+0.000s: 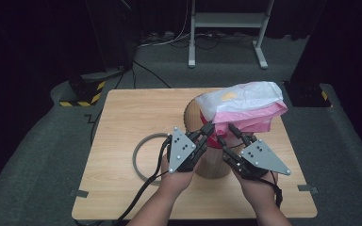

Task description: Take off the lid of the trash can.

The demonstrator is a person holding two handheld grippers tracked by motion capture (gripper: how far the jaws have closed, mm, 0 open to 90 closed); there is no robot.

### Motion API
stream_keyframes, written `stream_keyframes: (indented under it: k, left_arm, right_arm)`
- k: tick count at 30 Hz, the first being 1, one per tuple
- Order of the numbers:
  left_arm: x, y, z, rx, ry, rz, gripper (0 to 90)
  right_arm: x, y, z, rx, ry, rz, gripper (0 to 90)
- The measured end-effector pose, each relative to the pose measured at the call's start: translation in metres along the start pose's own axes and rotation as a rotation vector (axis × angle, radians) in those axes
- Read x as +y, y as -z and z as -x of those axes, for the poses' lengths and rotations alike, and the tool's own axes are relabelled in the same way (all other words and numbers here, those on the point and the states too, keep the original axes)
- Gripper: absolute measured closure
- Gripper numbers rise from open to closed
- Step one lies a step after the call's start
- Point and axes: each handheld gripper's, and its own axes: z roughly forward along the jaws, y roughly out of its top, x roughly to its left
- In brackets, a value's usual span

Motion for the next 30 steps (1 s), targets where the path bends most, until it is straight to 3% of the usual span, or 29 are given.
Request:
stream_keyframes:
  k: [2,5,10,15,20,30]
  left_arm:
    - [0.001,0.003,-0.001,0.004,-0.007,0.0,89.7]
    - [0.001,0.008,-0.005,0.014,0.005,0.01,89.8]
    - [0.0,0.026,-0.015,0.051,0.01,0.027,89.8]
    - [-0.013,0.054,-0.04,0.146,0.04,0.018,89.8]
    - [-0.029,0.066,-0.068,0.237,0.072,-0.025,89.8]
    - [-0.068,0.056,-0.094,0.31,0.142,-0.168,89.8]
  right_arm:
    - [0.001,0.002,0.001,0.0,-0.002,0.019,78.2]
    - [0.002,0.006,0.004,-0.006,-0.005,0.044,86.8]
    - [0.003,0.012,0.015,-0.043,-0.014,0.067,88.8]
    - [-0.001,0.02,0.037,-0.094,-0.038,0.076,89.4]
    - [-0.009,0.017,0.062,-0.148,-0.076,0.04,89.7]
    - [-0.026,0.005,0.098,-0.252,-0.132,-0.033,89.9]
